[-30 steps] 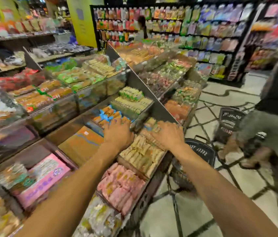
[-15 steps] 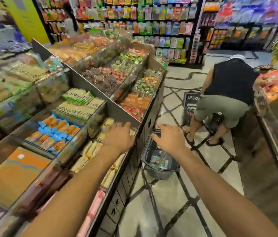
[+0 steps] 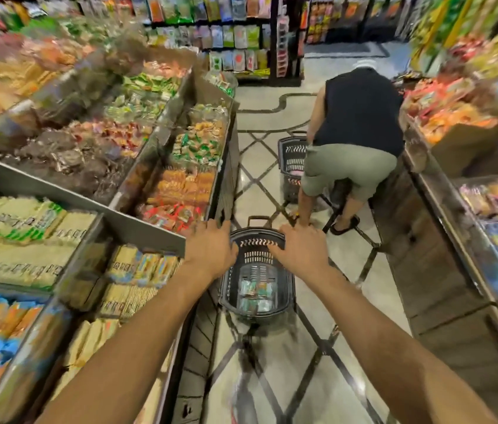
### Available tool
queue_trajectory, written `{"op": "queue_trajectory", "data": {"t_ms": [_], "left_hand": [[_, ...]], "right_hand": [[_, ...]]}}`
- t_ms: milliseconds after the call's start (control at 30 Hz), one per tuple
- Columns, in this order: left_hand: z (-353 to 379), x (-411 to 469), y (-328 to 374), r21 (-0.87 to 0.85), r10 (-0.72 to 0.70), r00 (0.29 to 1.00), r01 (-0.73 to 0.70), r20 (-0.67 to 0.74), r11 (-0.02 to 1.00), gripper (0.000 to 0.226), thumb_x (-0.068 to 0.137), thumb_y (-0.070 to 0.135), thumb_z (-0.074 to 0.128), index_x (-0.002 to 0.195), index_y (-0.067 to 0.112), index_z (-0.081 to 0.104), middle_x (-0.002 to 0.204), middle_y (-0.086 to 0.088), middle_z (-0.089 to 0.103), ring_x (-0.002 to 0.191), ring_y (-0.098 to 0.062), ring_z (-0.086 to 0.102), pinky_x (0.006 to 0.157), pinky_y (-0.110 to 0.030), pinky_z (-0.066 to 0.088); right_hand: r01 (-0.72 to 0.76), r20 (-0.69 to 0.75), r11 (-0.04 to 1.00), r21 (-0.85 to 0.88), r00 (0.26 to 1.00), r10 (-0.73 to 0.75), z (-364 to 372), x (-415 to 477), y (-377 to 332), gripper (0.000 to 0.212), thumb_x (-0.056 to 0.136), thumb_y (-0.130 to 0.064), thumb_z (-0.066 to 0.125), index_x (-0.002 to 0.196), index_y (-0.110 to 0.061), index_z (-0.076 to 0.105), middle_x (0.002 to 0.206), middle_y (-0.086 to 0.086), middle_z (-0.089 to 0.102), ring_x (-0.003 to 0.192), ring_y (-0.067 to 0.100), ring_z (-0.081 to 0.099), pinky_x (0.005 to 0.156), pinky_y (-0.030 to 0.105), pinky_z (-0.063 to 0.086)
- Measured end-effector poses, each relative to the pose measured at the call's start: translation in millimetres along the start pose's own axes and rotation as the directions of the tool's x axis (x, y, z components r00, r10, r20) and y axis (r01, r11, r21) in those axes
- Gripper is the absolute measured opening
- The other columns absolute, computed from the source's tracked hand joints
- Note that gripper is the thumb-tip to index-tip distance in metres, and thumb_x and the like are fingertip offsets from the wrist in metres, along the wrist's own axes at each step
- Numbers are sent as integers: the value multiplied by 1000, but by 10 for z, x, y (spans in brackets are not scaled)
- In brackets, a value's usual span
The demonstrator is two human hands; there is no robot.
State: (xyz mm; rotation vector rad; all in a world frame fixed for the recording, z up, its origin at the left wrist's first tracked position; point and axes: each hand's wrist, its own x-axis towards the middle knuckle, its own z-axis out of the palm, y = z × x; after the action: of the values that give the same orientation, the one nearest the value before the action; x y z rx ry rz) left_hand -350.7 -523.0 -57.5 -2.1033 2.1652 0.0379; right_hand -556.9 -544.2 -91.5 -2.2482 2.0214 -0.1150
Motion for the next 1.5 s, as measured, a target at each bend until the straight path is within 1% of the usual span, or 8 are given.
{"op": "queue_trajectory", "data": {"t_ms": [400,533,633,767,933,1133,1333,1500], "left_hand": [[543,1430,145,76,42,987,-54,155,996,56,98,51,51,144,19,48,137,-14,57,131,-36,50,112,-52,36],[851,1821,274,51,6,975,-17,224,999,50,97,45,50,138,17,50,135,-15,59,130,-36,52,113,-53,37],[1166,2096,341,29,-9,968,2,250,1000,49,98,44,49,139,16,50,134,-15,60,128,-37,53,114,-53,38],[1684,2365,366,25,-39,937,32,347,999,46,98,43,50,135,15,52,132,-16,60,126,-39,53,114,-53,37],[2496,2691,334,49,-24,861,-1,508,999,52,98,47,53,141,16,47,139,-16,55,132,-39,48,116,-53,33],[3592,3010,378,38,4,803,-33,596,999,53,99,39,51,146,14,46,139,-16,56,132,-38,49,114,-53,36],[4858,3155,543,46,-22,715,-14,698,999,54,100,34,50,149,12,44,145,-16,52,137,-38,44,115,-51,32],[5813,3193,640,-16,-41,681,78,731,997,52,99,34,57,146,13,46,136,-16,58,130,-36,50,112,-54,38]], "right_hand": [[-54,155,998,-11,986,55,692,1255,336,53,94,-62,45,127,-23,62,120,8,68,119,32,61,113,56,37],[-30,208,999,-38,977,37,985,1661,471,44,94,-56,49,114,-20,66,111,8,70,109,32,64,109,56,37],[-20,183,1000,-1,983,20,1281,1904,507,28,82,-39,60,86,-13,69,84,12,68,85,36,68,100,61,44],[-16,356,1000,-7,934,17,1702,2158,563,24,91,-40,59,100,-20,67,103,6,70,108,33,65,112,56,34],[-9,443,1000,-25,896,19,2556,2366,700,43,98,-55,50,123,-23,66,127,9,67,124,34,58,115,51,31],[-35,493,996,-82,867,70,3773,2405,797,36,91,-47,58,97,-15,74,93,13,72,92,35,66,93,45,48],[-62,559,987,-149,818,136,4923,2327,719,24,86,-39,65,94,-20,75,85,5,70,80,27,66,70,32,42],[-226,607,974,3,775,178,5826,2289,832,42,98,-40,60,131,-15,64,113,11,68,105,32,65,86,41,53]]}}
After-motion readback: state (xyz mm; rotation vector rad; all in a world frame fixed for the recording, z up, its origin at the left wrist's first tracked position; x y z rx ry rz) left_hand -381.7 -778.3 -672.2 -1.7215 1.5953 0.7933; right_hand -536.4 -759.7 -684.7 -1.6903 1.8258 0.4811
